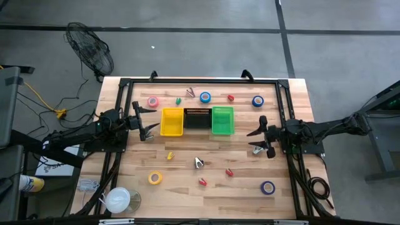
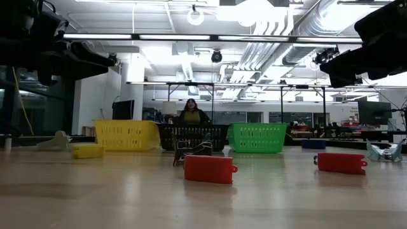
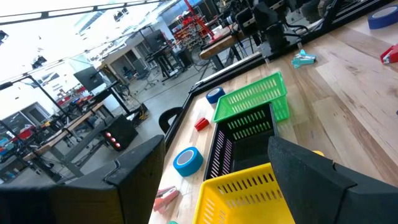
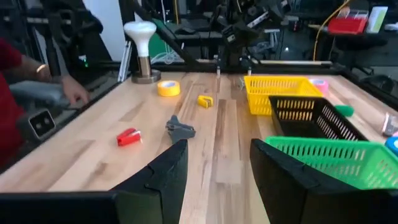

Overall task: Pick and place Stapler, Stapler remover, tape
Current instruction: Put the top blue tape into the green bin

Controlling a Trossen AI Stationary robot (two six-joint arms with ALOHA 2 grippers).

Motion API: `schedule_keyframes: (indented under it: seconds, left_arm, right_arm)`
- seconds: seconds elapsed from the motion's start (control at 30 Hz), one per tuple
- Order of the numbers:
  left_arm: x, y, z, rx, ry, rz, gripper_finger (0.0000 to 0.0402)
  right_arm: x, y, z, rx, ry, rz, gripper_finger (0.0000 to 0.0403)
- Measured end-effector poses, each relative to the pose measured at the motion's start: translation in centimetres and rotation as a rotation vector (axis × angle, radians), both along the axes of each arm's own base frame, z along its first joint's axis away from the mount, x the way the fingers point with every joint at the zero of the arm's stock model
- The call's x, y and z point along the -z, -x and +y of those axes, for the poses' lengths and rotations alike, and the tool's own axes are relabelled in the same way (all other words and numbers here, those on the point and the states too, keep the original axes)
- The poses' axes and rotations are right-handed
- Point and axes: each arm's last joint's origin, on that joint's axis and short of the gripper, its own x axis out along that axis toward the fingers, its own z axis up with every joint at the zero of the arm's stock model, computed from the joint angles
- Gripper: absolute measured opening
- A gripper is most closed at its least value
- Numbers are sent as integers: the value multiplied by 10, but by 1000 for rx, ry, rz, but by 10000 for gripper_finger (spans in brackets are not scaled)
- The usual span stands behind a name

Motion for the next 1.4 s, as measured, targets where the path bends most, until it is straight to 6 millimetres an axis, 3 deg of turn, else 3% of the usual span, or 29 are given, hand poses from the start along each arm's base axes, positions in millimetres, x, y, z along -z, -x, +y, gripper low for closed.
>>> schedule_keyframes:
  seconds: [0.37,0.6,0.77,0.9,1.13,1.4]
  left_arm:
    - [0,0,0,0,0,0,282]
    - [0,0,0,0,0,0,282]
    - [0,0,0,0,0,0,282]
    - [0,0,0,0,0,0,282]
    - [0,0,0,0,0,0,282]
    - [0,0,0,0,0,1,282]
  right_arm:
    - [-9,-1,0,32,-257,-63,165]
    - [-7,1,-14,513,-388,-123,165]
    - [-8,3,-19,681,-378,-140,165]
    - [-28,5,-22,754,-391,-156,165]
    - [-56,2,-30,898,-325,11,165]
    - [-78,-14,-44,956,-427,292,165]
